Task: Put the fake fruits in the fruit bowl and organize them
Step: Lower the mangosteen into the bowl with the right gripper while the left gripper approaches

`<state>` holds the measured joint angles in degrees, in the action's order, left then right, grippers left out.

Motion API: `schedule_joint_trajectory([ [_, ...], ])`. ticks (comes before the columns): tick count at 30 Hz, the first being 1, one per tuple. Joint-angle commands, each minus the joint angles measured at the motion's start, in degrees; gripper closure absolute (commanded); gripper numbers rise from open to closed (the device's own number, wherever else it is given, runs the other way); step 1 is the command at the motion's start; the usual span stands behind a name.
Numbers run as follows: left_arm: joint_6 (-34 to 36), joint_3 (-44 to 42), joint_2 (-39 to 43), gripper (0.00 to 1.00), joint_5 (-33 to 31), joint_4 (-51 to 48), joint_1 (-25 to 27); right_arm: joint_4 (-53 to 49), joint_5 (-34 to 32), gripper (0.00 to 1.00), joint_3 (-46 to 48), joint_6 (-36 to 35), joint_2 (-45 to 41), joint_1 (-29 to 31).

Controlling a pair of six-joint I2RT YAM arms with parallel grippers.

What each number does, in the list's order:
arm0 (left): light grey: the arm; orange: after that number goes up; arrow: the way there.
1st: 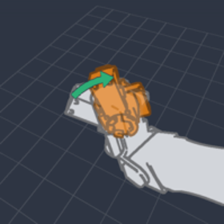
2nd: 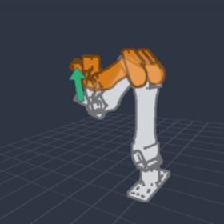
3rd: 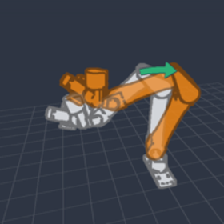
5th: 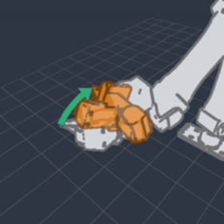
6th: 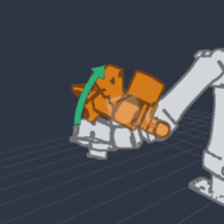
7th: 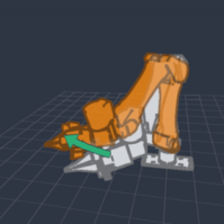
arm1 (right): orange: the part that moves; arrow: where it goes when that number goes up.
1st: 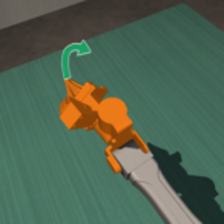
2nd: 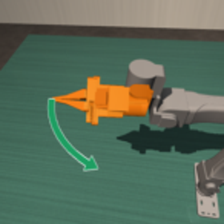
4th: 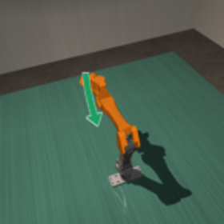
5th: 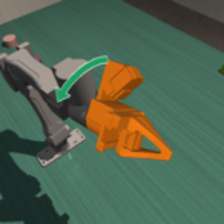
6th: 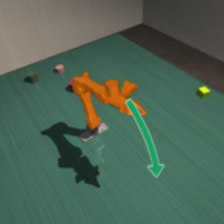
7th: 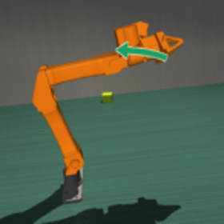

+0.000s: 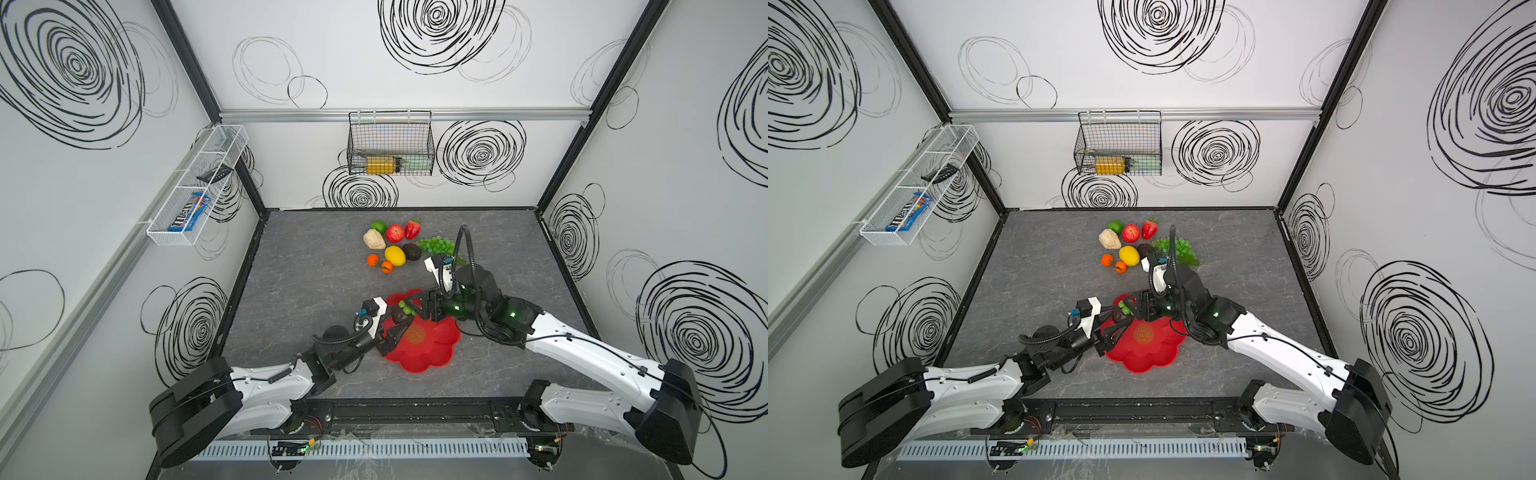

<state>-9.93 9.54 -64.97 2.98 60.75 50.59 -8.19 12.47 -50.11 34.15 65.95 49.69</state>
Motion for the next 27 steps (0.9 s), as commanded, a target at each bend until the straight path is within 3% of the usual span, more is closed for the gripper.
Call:
schedule_joint_trajectory([
  [1, 2.3, 0.1, -0.9, 0.56, -1.2, 5.2, 0.3, -1.5, -0.7, 0.49, -2.6, 0.6, 1.0, 1.5],
  [9, 2.5, 0.4, -2.3, 0.55, -1.7, 5.4, 0.8, -4.5, -5.9, 0.61, -3.6, -2.0, 1.2, 3.5],
  [16, 2.6, 0.9, -3.5, 0.55, -1.6, 5.8, 0.8, -4.8, -6.1, 0.74, -3.9, -2.5, 1.2, 3.5],
  [23, 2.7, 1.0, -3.9, 0.55, -1.8, 5.6, 0.8, -5.7, -8.3, 0.74, -4.5, -3.1, 1.3, 3.8],
  [27, 2.9, 1.0, -3.8, 0.54, -1.9, 5.4, 0.8, -5.4, -8.0, 0.79, -4.6, -3.2, 1.9, 4.2],
])
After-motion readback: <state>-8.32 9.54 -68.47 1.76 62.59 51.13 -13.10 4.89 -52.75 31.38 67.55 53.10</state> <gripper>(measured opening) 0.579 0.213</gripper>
